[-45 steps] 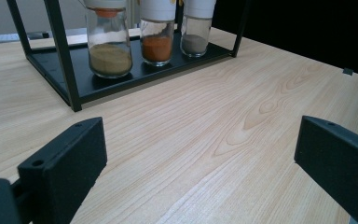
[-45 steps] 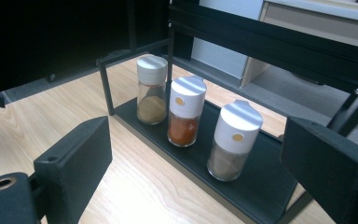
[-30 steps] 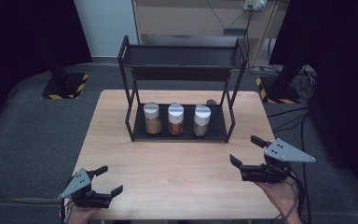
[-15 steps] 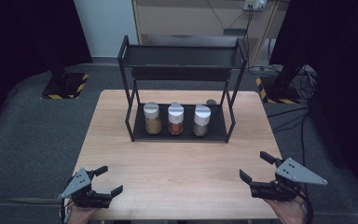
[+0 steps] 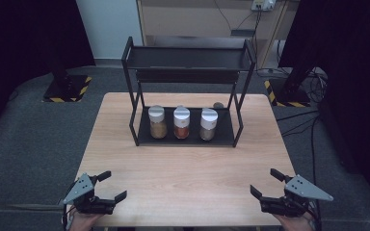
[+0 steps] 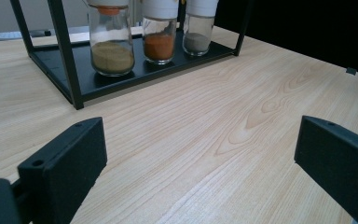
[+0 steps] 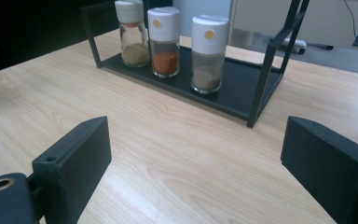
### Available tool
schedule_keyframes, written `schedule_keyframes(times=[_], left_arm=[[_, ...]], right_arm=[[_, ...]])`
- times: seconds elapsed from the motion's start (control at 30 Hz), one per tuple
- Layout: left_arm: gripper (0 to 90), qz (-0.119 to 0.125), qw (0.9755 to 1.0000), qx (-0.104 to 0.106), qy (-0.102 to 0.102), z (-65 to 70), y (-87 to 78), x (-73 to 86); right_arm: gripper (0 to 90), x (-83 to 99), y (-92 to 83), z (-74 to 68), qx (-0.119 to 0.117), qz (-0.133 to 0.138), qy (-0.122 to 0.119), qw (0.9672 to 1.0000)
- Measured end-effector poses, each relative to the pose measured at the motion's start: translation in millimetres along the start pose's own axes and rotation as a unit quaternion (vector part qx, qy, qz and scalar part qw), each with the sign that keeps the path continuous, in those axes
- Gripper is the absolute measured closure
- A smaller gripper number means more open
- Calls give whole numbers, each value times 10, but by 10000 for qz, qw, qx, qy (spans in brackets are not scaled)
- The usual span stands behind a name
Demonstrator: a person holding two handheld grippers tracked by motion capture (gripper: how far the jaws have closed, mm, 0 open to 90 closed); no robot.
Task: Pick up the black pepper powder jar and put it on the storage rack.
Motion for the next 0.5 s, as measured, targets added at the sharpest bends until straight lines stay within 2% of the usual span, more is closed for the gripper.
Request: schedule_keyframes(times=[0.33,0.5], left_arm=[[13,12,10000,-12,-7,-3,-3,2],[13,14,10000,5,9,-1,-2,1]], right_arm=[[86,209,83,61,-32,-96,152,9998],[89,247,100,69,26,-84,100,9999]])
Point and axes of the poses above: each handheld gripper's, and its own axes: y roughly forward along the jaws, x roughly out of its underside, z roughly to its right, the point moved 8 cm from there along y, roughly forward along the jaws, and after that the axes turned 6 degrees about y, right-handed, at the moved point
